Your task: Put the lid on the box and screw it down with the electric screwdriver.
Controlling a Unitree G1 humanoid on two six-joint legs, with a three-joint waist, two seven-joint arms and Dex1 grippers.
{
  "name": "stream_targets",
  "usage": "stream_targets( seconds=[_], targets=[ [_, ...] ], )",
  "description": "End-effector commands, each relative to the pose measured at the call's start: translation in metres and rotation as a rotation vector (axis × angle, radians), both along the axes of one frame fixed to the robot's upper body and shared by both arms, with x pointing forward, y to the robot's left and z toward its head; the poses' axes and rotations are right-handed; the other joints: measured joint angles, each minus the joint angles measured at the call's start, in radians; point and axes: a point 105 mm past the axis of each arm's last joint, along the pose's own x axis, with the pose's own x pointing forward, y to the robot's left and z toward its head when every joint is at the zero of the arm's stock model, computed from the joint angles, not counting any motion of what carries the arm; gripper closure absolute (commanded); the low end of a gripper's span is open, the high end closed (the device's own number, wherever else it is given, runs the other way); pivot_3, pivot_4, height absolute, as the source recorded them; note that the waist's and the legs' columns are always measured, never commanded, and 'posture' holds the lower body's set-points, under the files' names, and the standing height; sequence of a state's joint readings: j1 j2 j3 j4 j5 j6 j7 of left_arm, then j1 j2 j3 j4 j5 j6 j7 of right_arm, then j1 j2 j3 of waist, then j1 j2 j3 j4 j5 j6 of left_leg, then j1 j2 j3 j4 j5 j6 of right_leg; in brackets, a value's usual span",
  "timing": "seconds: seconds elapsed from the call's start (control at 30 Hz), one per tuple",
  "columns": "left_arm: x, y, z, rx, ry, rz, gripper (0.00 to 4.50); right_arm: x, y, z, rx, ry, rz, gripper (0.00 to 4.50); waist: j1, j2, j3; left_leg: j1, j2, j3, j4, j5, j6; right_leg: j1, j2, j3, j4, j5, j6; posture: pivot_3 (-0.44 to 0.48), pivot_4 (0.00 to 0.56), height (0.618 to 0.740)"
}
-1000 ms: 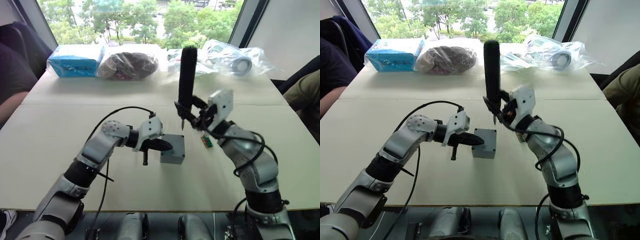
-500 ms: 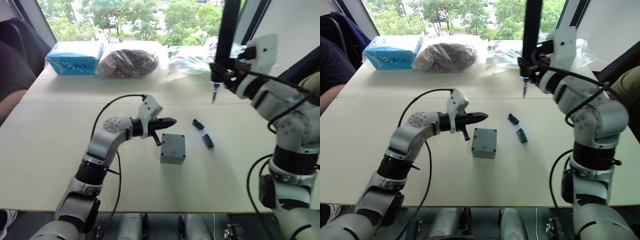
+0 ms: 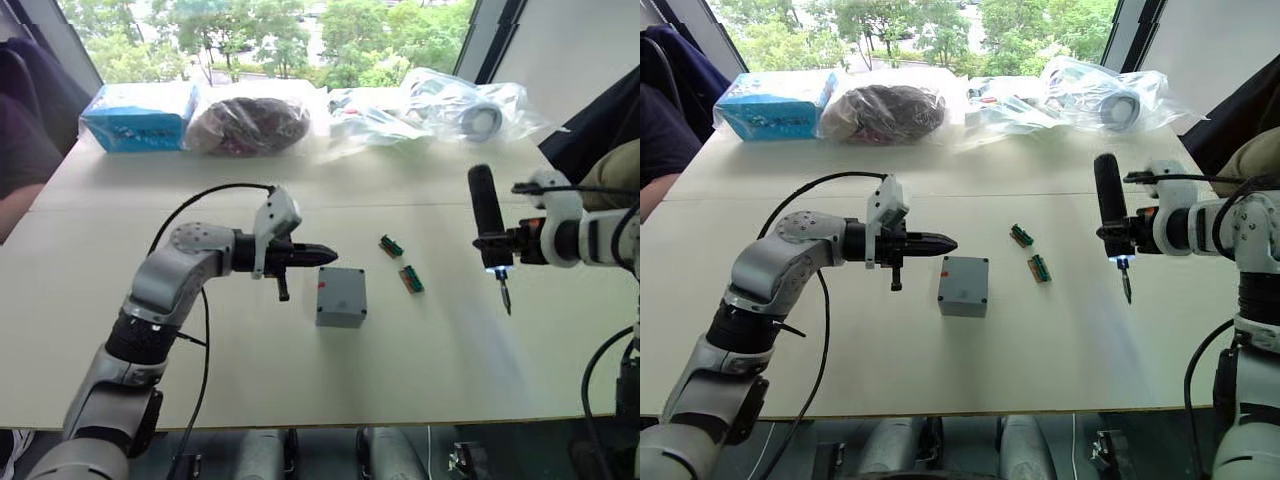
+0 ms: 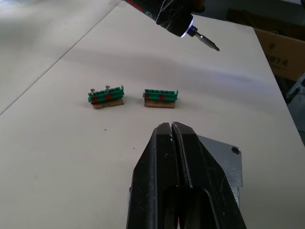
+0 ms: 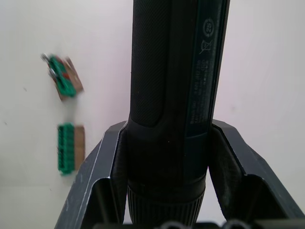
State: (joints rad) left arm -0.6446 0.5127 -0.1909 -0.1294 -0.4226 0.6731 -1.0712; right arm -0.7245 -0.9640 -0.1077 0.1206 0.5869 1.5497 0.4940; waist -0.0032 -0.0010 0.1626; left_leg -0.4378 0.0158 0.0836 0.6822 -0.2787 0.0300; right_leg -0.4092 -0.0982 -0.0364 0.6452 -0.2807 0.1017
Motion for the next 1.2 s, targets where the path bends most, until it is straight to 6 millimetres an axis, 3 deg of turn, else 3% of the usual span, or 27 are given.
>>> stream_targets(
  seconds=[0.03, 0.27, 0.57, 0.63, 0.67, 0.73, 0.77, 0.8, 1.03, 1.13, 1.2],
  targets=[
    [-0.012, -0.008, 0.004, 0.014, -0.036, -0.060, 4.50, 0.001, -0.012, 0.000, -0.033, -0.014, -0.015, 2.69, 0.001, 0.000, 0.000, 0.000, 0.000, 0.000, 0.000, 0.000, 0.000, 0.000, 0.000, 0.001, 0.000, 0.000, 0.000, 0.000, 0.150, 0.740],
    [-0.017, -0.012, -0.002, 0.022, -0.032, -0.061, 4.50, 0.003, -0.005, -0.007, 0.082, 0.036, -0.017, 2.69, -0.008, 0.001, 0.001, 0.000, 0.000, 0.001, 0.000, 0.000, -0.001, -0.001, 0.001, 0.002, 0.000, 0.001, 0.001, 0.000, 0.150, 0.740],
    [-0.016, -0.013, -0.010, 0.036, -0.016, -0.058, 4.50, 0.005, -0.008, -0.025, 0.068, 0.085, -0.030, 2.69, -0.004, 0.001, 0.001, 0.000, 0.000, 0.001, 0.001, 0.001, -0.002, -0.001, 0.001, 0.002, 0.000, 0.001, 0.001, 0.000, 0.150, 0.740],
    [-0.015, -0.013, -0.010, 0.036, -0.015, -0.051, 4.50, 0.004, -0.008, -0.028, 0.062, 0.090, -0.029, 1.65, -0.005, 0.001, 0.001, 0.000, 0.000, 0.001, 0.001, 0.002, -0.003, -0.001, 0.001, 0.002, 0.001, 0.001, 0.001, 0.000, 0.150, 0.740],
    [-0.014, -0.012, -0.010, 0.036, -0.016, -0.047, 4.50, 0.005, -0.008, -0.028, 0.060, 0.088, -0.031, 1.47, -0.005, 0.001, 0.001, 0.000, 0.000, 0.001, 0.001, 0.002, -0.003, -0.001, 0.001, 0.002, 0.001, 0.001, 0.001, 0.000, 0.150, 0.740],
    [-0.013, -0.012, -0.010, 0.036, -0.019, -0.042, 4.50, 0.006, -0.008, -0.027, 0.047, 0.074, -0.017, 0.58, -0.005, 0.001, 0.001, 0.000, 0.000, 0.001, 0.001, 0.002, -0.003, 0.000, 0.001, 0.002, 0.001, 0.001, 0.001, 0.000, 0.150, 0.740],
    [-0.013, -0.011, -0.010, 0.036, -0.021, -0.040, 4.50, 0.005, -0.006, -0.026, 0.047, 0.069, 0.002, 0.34, -0.004, 0.001, 0.001, 0.000, 0.000, 0.001, 0.001, 0.002, -0.003, 0.000, 0.001, 0.002, 0.001, 0.001, 0.001, 0.000, 0.150, 0.740],
    [-0.011, -0.010, -0.009, 0.039, -0.030, -0.031, 4.50, 0.006, -0.006, -0.021, 0.045, 0.050, 0.009, 0.02, -0.004, 0.001, 0.001, 0.000, 0.000, 0.001, 0.001, 0.002, -0.003, 0.000, 0.001, 0.002, 0.001, 0.001, 0.001, 0.000, 0.150, 0.740],
    [0.002, 0.008, -0.002, 0.048, -0.052, 0.029, 4.50, 0.011, -0.009, 0.029, -0.035, -0.125, 0.057, 0.02, -0.006, 0.001, 0.001, 0.000, 0.000, 0.001, 0.001, 0.002, -0.003, -0.001, 0.001, 0.002, 0.001, 0.001, 0.001, 0.000, 0.150, 0.740],
    [0.012, 0.020, 0.004, 0.036, -0.053, 0.078, 4.50, 0.009, 0.016, 0.078, -0.092, -0.353, 0.223, 0.02, -0.007, 0.001, 0.001, 0.000, 0.000, 0.001, 0.001, 0.002, -0.003, -0.001, 0.001, 0.002, 0.001, 0.001, 0.001, 0.000, 0.150, 0.740],
    [0.017, 0.024, 0.003, 0.032, -0.042, 0.102, 4.50, 0.002, 0.038, 0.085, -0.050, -0.412, 0.320, 0.02, -0.007, 0.001, 0.001, 0.000, 0.000, 0.001, 0.001, 0.001, -0.002, -0.001, 0.001, 0.002, 0.001, 0.001, 0.001, 0.000, 0.150, 0.740]
  ],
)
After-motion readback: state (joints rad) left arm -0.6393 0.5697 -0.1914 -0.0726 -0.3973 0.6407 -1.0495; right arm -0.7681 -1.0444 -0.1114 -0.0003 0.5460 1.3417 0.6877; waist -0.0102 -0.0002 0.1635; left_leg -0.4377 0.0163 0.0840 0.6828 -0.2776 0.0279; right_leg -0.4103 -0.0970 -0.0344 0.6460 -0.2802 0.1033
